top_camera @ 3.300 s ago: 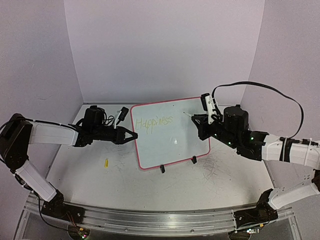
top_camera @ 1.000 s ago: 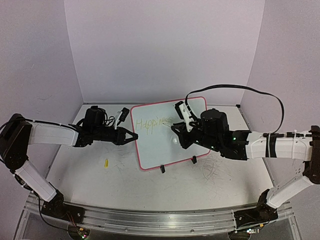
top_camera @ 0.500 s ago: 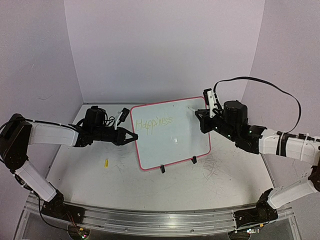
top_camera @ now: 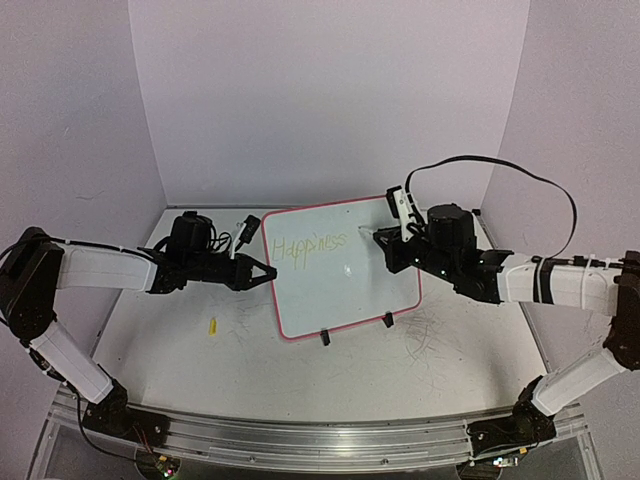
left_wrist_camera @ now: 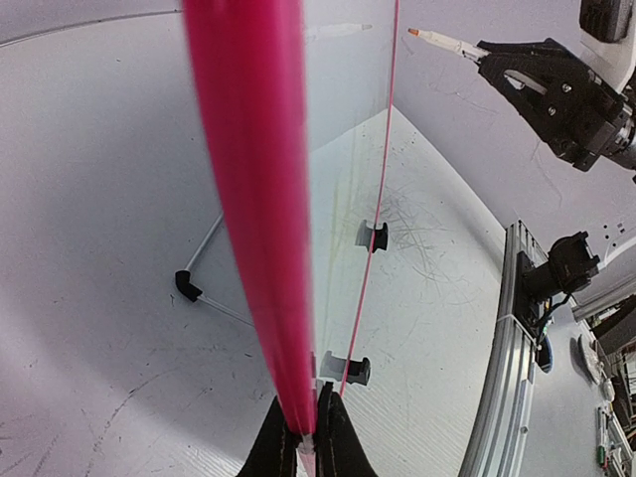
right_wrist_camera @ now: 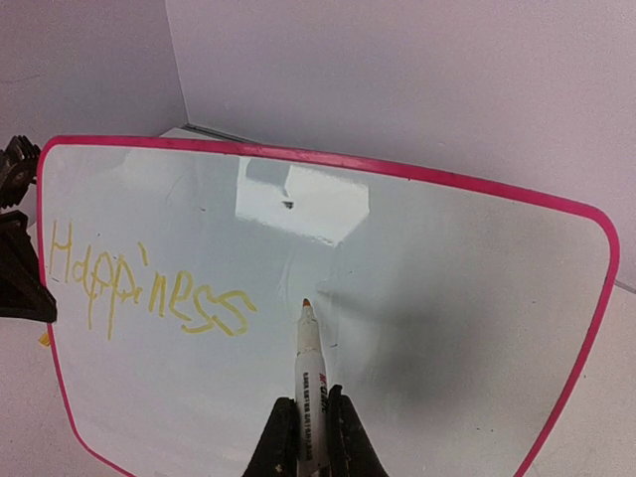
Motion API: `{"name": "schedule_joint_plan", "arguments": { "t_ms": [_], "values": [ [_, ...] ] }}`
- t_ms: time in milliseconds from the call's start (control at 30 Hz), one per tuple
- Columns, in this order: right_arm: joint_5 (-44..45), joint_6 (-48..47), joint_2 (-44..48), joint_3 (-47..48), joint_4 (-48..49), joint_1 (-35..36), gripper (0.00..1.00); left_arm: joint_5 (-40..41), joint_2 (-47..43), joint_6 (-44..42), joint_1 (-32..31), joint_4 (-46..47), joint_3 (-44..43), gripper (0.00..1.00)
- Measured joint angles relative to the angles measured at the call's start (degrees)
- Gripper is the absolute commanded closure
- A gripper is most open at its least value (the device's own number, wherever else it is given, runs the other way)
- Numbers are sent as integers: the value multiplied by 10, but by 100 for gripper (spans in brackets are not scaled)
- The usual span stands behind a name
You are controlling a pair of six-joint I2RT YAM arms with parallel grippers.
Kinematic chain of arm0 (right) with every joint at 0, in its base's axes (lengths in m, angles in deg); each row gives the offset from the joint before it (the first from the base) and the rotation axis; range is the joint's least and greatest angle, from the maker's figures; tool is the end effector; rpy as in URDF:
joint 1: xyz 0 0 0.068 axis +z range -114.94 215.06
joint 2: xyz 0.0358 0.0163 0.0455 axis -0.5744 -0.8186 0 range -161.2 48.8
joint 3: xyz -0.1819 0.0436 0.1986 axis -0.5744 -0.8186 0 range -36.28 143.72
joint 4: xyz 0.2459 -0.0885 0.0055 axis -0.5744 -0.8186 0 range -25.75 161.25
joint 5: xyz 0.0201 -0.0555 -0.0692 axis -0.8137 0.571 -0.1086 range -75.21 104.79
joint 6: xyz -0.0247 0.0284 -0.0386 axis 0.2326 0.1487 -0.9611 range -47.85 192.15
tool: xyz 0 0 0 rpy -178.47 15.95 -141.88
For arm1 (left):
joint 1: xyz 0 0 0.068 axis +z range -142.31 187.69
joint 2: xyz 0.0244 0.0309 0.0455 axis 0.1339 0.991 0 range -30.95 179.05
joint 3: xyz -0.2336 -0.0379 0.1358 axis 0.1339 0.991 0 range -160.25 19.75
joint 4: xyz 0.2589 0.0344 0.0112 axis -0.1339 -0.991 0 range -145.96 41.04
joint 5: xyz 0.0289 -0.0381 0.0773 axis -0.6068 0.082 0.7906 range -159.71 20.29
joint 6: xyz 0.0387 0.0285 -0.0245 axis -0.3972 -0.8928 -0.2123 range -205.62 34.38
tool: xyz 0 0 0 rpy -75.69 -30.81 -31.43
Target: Write a sentence on the whiteboard
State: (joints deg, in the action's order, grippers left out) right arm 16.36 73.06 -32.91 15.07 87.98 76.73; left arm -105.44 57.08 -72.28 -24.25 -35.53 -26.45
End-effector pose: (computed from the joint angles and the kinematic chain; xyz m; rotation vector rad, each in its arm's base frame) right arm 0.2472 0.2187 0.2769 -0.6213 1.7291 0.5012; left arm 0.2639 -0.1891 0.2096 0.7445 2.0257 -1.1167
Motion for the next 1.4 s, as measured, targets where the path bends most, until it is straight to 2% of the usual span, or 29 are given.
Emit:
{"name": "schedule_joint_plan", "arguments": {
  "t_ms": [733, 1033, 1400],
  "values": [
    [33, 12, -26, 9, 11, 1, 100, 5, 0, -1, -3, -1, 0, 100],
    [12, 12, 8, 1, 5, 1, 100, 6, 0, -2, -3, -10, -6, 100],
    [6, 19, -2, 1, 3, 1, 100, 9, 0, -5, -4, -11, -6, 100]
  ]
}}
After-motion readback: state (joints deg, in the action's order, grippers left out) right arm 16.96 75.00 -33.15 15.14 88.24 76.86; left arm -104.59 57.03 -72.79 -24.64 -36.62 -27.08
